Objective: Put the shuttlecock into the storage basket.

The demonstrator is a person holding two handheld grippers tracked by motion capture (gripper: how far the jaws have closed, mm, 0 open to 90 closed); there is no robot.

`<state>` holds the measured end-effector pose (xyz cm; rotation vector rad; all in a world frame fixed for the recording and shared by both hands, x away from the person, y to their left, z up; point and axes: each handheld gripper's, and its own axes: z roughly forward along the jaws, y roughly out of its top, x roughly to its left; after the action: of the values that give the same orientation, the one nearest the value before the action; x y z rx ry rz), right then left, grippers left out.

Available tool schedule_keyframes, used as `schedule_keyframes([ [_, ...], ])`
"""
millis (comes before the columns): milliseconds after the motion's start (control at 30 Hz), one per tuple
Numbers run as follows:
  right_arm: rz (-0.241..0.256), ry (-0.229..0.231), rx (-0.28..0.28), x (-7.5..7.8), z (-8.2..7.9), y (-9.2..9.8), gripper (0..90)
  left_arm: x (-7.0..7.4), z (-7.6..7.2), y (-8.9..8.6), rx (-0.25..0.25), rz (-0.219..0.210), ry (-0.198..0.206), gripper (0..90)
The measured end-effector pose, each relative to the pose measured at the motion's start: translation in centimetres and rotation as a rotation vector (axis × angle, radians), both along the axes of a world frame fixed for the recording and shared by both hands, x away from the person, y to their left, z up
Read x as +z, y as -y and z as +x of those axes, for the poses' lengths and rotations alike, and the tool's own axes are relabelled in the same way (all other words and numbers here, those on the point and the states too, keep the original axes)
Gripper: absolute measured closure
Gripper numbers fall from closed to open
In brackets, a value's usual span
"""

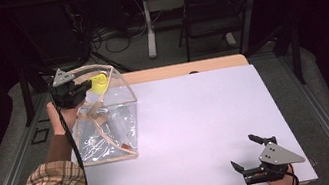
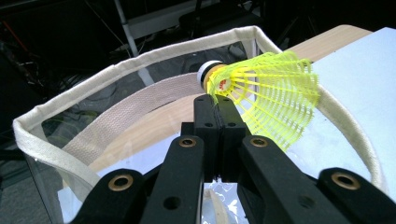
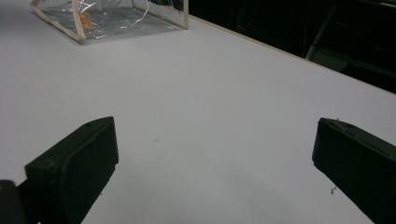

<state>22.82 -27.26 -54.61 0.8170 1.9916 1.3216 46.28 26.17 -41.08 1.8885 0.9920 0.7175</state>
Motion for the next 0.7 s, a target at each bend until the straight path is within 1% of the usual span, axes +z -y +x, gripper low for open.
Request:
schedule_keyframes([
  [333,0.001,-0.001,0.0,-0.01,0.01,-0.01,0.0,-0.37,0.19,-0.09,0.001,0.004,-0.023,89.5],
  [700,0.0,-0.001,0.0,-0.01,0.0,0.0,0.0,-0.68,0.55,0.27,0.002,0.024,-0.045,89.3],
])
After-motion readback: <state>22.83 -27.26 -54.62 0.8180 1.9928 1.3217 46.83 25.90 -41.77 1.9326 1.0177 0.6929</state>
